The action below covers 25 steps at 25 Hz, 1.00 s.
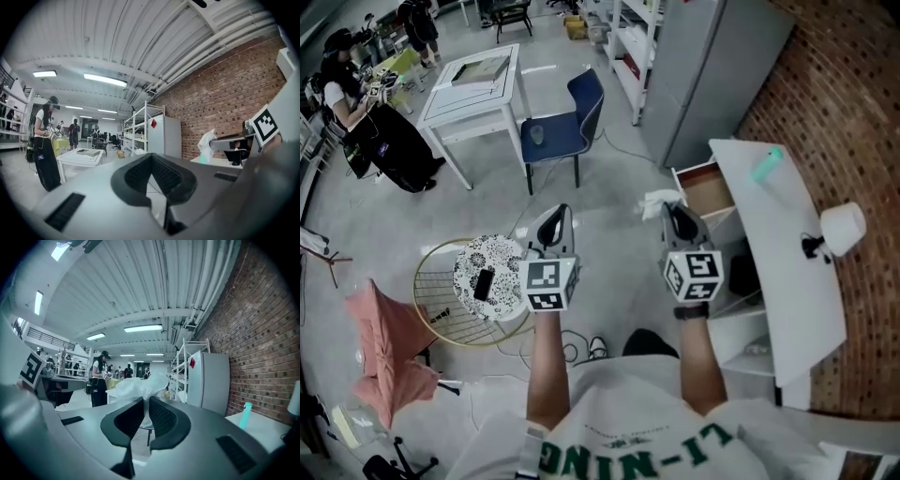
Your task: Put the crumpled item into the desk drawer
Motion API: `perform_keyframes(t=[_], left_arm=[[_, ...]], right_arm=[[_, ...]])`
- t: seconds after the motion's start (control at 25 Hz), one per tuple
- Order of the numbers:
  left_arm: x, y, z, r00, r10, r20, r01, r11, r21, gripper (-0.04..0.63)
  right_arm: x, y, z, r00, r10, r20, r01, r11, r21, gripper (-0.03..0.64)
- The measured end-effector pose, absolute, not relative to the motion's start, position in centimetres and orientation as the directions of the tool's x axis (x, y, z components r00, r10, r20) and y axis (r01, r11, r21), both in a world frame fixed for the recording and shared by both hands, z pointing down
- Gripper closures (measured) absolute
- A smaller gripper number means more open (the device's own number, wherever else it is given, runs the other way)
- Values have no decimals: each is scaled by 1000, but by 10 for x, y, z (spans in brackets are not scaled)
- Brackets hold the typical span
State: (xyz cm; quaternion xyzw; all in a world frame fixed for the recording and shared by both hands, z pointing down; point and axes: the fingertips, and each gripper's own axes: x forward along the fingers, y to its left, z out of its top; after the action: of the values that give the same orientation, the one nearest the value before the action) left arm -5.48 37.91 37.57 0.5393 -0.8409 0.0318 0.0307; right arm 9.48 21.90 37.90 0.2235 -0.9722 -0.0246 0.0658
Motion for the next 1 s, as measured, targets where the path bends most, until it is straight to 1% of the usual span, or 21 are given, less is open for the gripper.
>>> perform_keyframes(t=[0.16, 0.4, 0.64, 0.84, 1.0], left_arm=[[-65, 370, 381, -410, -907, 98, -911, 413, 3, 600], [-103, 343, 381, -445, -890, 101, -894, 448, 11, 600], [-149, 282, 370, -467, -879, 92, -884, 468, -15, 600], [-178, 204, 346, -458, -887, 59, -889, 457, -32, 600], [-190, 154, 343, -451, -890, 64, -892, 449, -41, 600]], right_arm=[[80, 216, 386, -890, -431, 146, -427, 902, 59, 591], [25, 195, 394, -921, -366, 138, -363, 931, 44, 591], [-25, 119, 385, -923, -368, 110, -365, 930, 47, 589], [-70, 63, 359, -944, -324, 56, -321, 946, 51, 589], [-83, 13, 354, -945, -324, 44, -322, 946, 36, 591]])
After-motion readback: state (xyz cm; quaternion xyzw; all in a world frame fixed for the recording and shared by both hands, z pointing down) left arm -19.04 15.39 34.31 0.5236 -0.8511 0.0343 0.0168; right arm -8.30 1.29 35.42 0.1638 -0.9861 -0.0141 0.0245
